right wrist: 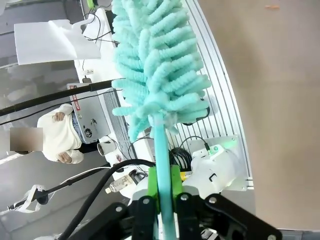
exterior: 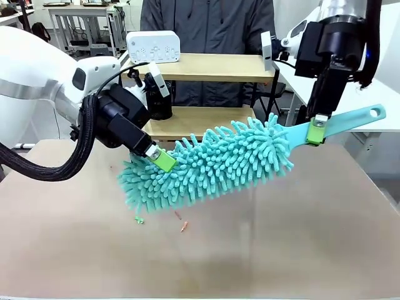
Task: Clean the shelf.
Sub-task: Hand the Duster back to the human.
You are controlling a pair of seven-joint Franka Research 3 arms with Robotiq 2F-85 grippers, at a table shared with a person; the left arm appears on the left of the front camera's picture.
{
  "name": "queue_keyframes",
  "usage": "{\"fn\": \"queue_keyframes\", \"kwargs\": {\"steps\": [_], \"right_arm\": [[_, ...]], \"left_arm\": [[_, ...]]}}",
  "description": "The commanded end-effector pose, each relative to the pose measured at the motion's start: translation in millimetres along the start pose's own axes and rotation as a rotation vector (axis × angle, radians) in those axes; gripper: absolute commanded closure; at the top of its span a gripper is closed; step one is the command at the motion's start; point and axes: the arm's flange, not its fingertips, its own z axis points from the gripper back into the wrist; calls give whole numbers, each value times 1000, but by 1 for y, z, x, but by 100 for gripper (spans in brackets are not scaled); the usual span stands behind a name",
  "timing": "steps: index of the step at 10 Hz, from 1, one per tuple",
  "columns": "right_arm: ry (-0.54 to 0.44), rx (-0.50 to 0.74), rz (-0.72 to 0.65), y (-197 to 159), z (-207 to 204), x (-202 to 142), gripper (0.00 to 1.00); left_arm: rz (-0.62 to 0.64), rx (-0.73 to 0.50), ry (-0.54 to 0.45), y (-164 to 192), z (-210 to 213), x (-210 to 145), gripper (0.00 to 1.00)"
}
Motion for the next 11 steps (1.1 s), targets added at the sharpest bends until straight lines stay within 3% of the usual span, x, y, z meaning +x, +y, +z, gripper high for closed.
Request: {"fn": "queue_keyframes", "kwargs": {"steps": [1, 2, 4, 5, 7, 9, 10, 11], "right_arm": [[-15, 35, 33, 1, 8, -1, 88], [-18, 37, 35, 0, 8, -2, 88], [-14, 39, 36, 1, 9, -2, 88], [-15, 40, 33, 0, 9, -2, 88], [-26, 48, 24, -2, 10, -2, 88], [-41, 45, 12, -3, 9, -2, 88], [-56, 47, -6, -5, 10, -4, 43], [-72, 32, -24, -7, 9, -8, 28]], "left_arm": [[-48, 6, -18, -1, 4, 1, 60], [-48, 6, -10, 0, 5, 2, 100], [-52, 1, -1, 2, 3, 2, 100], [-56, -2, 2, 2, 2, 1, 87], [-56, -3, -4, 2, 4, 2, 100], [-59, 9, 4, 1, 3, 2, 100], [-60, 3, 5, 1, 2, 3, 100], [-62, 10, 12, 1, 1, 4, 100]]}}
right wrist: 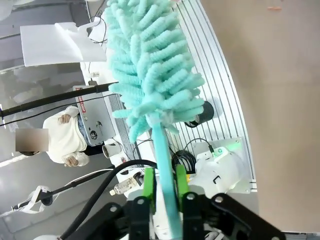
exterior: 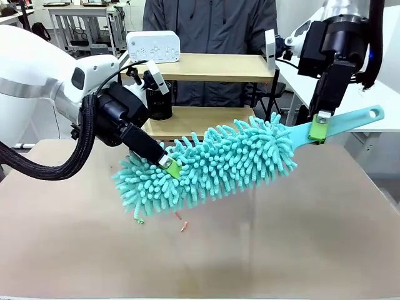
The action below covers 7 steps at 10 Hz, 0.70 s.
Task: Clean the shelf.
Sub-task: Hand the Duster back to the human.
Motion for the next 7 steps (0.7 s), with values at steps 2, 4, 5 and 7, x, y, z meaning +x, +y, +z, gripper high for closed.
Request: {"fn": "queue_keyframes", "kwargs": {"steps": [2, 4, 5, 7], "right_arm": [[-138, 12, -31, -8, 10, -14, 0], [-622, 131, -132, -44, 36, -59, 4], [-954, 274, -171, -76, 47, -97, 0], [-1438, 519, -287, -149, 39, -171, 0]], "left_arm": [[-33, 5, 26, 0, 0, 1, 100], [-57, 17, 25, -5, 10, -4, 100], [-61, -1, 24, -9, 18, -10, 100], [-73, 15, -17, -17, 37, -17, 100]]}}
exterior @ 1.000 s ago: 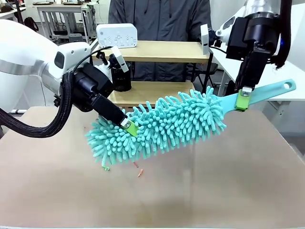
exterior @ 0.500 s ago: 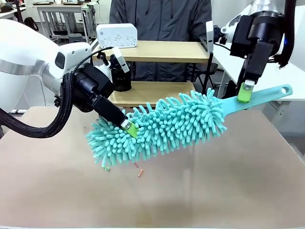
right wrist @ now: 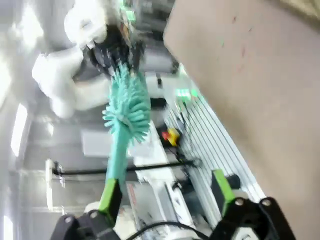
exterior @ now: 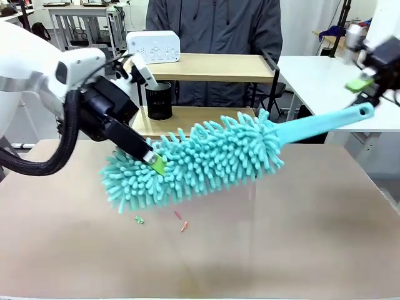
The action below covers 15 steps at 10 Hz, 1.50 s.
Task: Clean the shelf.
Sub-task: Hand the Duster back to the human.
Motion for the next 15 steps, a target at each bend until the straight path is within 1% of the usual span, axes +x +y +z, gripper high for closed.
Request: {"fn": "queue_keyframes", "kwargs": {"steps": [1, 2, 3, 4, 5, 6, 7, 8, 9, 10, 11, 12, 13, 14, 15], "right_arm": [[-887, 262, -140, -67, 19, -31, 0], [-966, 218, -218, -97, 23, -48, 0], [-959, 235, -279, -123, 19, -60, 0], [-893, 221, -352, -143, 11, -63, 0], [-450, 115, -241, -122, 42, -71, 0], [-450, 115, -241, -122, 42, -71, 0], [-450, 115, -241, -122, 42, -71, 0], [-450, 115, -241, -122, 42, -71, 0], [-450, 115, -241, -122, 42, -71, 0], [-450, 115, -241, -122, 42, -71, 0], [-450, 115, -241, -122, 42, -71, 0], [-450, 115, -241, -122, 42, -71, 0], [-450, 115, -241, -122, 42, -71, 0], [-450, 115, -241, -122, 42, -71, 0], [-450, 115, -241, -122, 42, -71, 0]], "left_arm": [[-48, 14, -56, -12, 22, -10, 100], [-63, 38, -103, -16, 32, -10, 100], [-88, 75, -160, -26, 45, -9, 100], [-116, 111, -263, -42, 66, -10, 100], [-144, 170, -421, -67, 100, -14, 100], [-173, 262, -611, -87, 137, -27, 100], [-124, 355, -795, -98, 173, -47, 100], [-24, 411, -925, -104, 199, -74, 100], [401, 518, -1201, -93, 238, -137, 100], [428, 510, -1202, -91, 238, -141, 100], [612, 563, -1189, -77, 244, -160, 100], [719, 602, -1229, -61, 249, -176, 100], [794, 601, -1229, -48, 252, -186, 100], [913, 578, -1151, -32, 254, -191, 100], [993, 555, -1087, -19, 254, -194, 100]]}}
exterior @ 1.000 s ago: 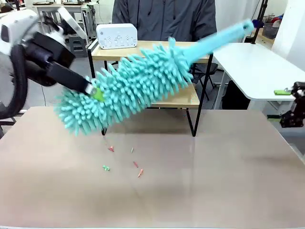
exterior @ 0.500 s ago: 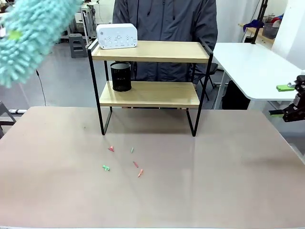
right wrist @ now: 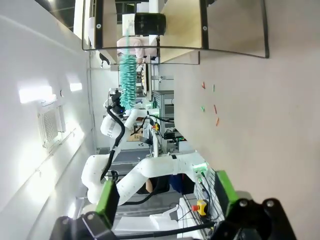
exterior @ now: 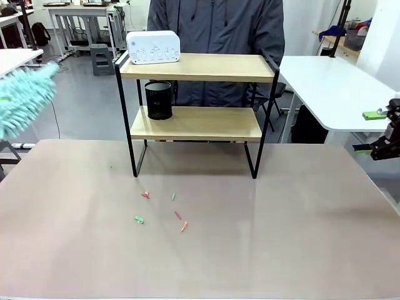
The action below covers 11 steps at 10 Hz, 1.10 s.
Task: Clean the shelf.
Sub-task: Hand the Duster back to the human.
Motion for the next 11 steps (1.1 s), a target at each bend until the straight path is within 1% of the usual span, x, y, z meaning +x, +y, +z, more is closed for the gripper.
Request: {"fn": "queue_keyframes", "kwargs": {"steps": [1, 2, 3, 4, 11], "right_arm": [[12, -6, 8, 3, 3, 0, 0], [12, -6, 8, 3, 3, 0, 0], [12, -6, 8, 3, 3, 0, 0], [12, -6, 8, 3, 3, 0, 0], [12, -6, 8, 3, 3, 0, 0]], "left_arm": [[125, 31, 134, -2, -21, -18, 100], [148, 46, 150, 4, -27, -16, 100], [165, 58, 199, 4, -33, -13, 100], [126, 46, 121, 8, -34, -12, 100], [126, 46, 121, 8, -34, -12, 100]]}}
